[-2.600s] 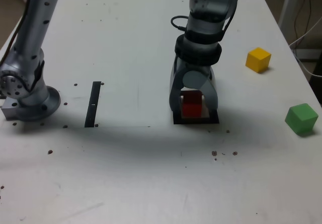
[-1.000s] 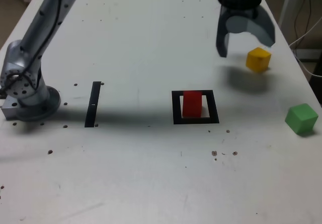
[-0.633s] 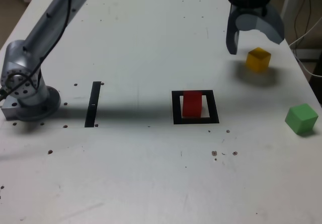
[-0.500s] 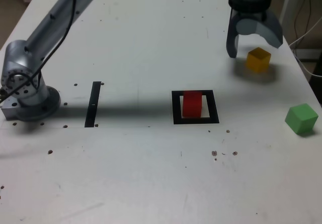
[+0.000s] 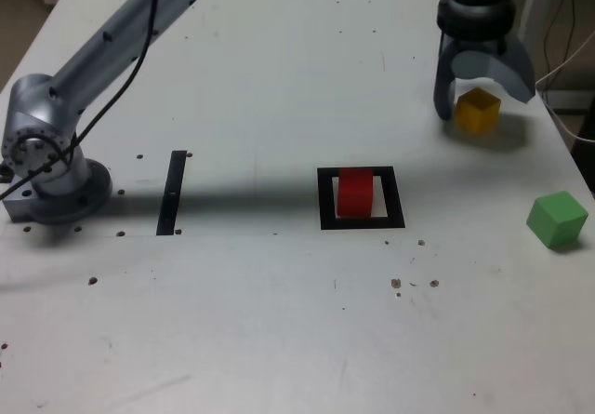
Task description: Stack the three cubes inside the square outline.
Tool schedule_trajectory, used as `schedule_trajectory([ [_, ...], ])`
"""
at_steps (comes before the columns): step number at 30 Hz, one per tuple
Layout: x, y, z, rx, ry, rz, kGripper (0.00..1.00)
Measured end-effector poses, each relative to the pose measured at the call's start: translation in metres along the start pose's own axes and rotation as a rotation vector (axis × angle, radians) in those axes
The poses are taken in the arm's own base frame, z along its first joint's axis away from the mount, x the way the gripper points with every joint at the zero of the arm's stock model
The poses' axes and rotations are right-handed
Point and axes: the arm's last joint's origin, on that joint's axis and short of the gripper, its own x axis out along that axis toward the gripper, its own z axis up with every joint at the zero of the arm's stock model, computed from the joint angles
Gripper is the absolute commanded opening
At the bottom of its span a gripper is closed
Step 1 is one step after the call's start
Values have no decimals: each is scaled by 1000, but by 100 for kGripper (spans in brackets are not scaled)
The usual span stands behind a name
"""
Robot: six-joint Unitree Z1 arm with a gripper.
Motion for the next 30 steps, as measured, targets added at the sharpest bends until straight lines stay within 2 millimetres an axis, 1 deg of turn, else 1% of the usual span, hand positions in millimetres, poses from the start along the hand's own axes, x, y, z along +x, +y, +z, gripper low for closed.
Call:
schedule_trajectory([
  [2,1,0,1,-1,-2,1,88],
  [6,3,0,1,-4,6,10,76],
  [8,3,0,1,-4,9,15,66],
  [11,3,-1,1,-4,15,23,48],
  [14,2,-3,2,-1,20,36,37],
  [16,2,-5,4,4,21,41,35],
  [30,-2,-8,3,9,19,42,34],
])
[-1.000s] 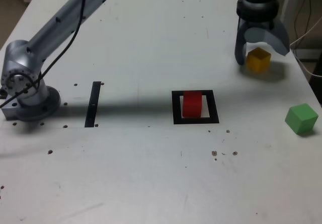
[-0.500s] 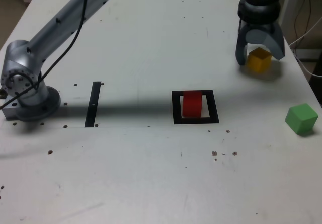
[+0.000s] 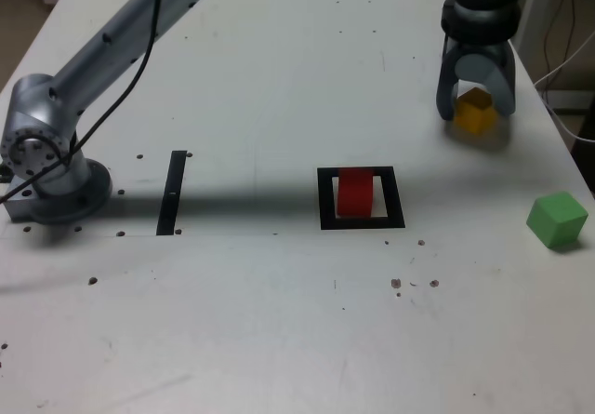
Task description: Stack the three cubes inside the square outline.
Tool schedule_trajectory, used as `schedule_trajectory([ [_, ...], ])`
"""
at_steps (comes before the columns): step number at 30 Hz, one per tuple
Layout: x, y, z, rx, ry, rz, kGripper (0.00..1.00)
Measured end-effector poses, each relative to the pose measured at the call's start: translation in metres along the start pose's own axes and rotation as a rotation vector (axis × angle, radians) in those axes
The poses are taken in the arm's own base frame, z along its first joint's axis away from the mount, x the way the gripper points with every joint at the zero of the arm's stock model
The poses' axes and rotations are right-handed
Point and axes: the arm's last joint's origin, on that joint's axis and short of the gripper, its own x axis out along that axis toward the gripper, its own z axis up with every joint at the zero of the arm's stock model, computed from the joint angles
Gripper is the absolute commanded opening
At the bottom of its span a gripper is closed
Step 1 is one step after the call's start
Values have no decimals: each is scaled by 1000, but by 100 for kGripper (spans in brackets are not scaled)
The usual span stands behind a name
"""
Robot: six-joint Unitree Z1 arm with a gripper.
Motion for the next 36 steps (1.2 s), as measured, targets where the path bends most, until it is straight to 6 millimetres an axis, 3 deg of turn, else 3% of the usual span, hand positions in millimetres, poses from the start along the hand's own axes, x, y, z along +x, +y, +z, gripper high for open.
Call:
schedule_trajectory([
  [18,-31,-12,-13,1,-16,6,34],
  [25,-60,-19,-34,-25,-18,8,34],
  [32,-78,-39,-57,-81,25,-27,34],
  [36,-87,-60,-70,-123,53,-44,34],
])
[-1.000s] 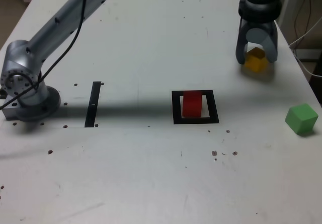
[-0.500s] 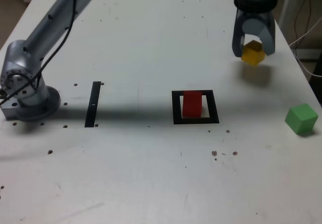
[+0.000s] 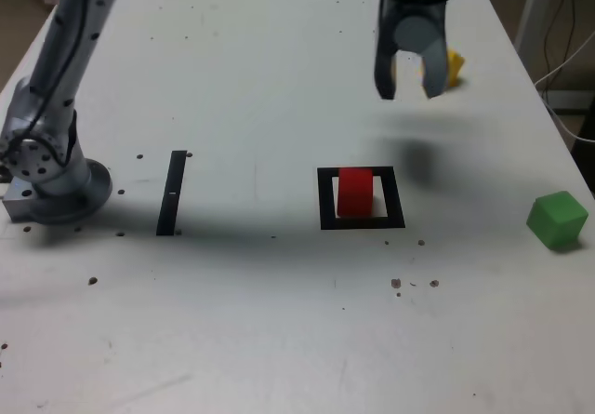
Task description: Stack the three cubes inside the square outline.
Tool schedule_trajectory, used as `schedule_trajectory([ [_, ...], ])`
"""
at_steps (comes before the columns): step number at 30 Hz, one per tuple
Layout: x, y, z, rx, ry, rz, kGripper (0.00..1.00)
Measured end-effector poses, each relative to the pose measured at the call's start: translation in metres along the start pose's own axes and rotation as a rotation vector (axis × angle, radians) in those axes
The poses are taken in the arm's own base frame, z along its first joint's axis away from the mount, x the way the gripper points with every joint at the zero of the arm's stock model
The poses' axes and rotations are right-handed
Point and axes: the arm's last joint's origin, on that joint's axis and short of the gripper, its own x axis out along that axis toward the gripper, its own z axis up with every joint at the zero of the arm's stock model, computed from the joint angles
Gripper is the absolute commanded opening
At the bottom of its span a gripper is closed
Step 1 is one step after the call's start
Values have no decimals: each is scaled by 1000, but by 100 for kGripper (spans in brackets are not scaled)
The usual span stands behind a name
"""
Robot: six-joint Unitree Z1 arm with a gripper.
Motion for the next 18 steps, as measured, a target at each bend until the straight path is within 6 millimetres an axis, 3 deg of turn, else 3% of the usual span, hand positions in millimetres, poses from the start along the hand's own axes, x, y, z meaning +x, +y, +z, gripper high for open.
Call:
schedule_trajectory([
  [4,-9,-20,-8,-24,-8,0,37],
  [6,-10,-22,-9,-33,-9,0,51],
  [9,-9,-24,-11,-44,-4,-1,82],
  [11,-7,-22,-11,-50,-1,-1,95],
  [18,-4,0,-14,-99,-9,27,98],
])
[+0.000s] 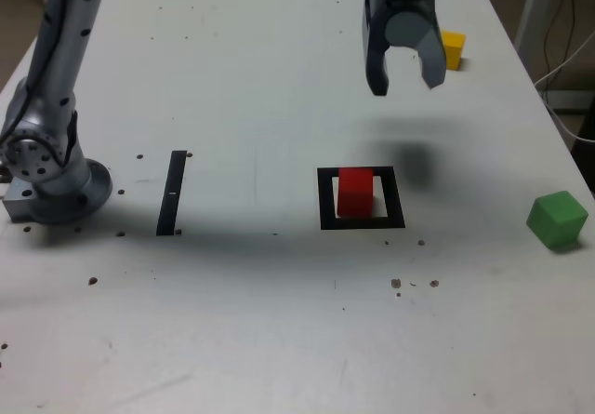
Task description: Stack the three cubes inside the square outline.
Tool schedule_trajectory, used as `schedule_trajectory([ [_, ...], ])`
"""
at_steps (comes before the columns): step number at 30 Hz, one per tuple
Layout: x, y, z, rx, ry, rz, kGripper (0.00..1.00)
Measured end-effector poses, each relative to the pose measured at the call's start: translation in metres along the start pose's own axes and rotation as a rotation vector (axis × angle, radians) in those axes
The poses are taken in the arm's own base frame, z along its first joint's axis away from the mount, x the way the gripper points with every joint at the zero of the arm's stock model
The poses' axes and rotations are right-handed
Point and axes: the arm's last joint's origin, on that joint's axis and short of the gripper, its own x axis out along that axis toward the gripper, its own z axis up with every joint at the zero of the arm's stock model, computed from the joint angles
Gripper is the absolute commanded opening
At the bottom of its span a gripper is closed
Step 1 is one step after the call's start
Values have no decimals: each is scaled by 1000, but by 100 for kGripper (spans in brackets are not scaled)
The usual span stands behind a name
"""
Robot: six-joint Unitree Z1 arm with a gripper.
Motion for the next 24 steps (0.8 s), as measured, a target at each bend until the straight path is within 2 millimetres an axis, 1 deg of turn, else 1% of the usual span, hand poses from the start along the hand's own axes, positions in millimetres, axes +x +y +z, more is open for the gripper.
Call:
schedule_trajectory([
  [5,10,16,5,11,-1,15,99],
  [8,18,31,10,21,-8,28,99],
  [12,22,48,16,29,-22,47,99],
  [15,31,70,26,58,-20,62,99],
  [17,37,81,27,68,-4,59,99],
  [21,34,90,33,119,-3,63,99],
  [24,33,102,37,153,0,64,99],
])
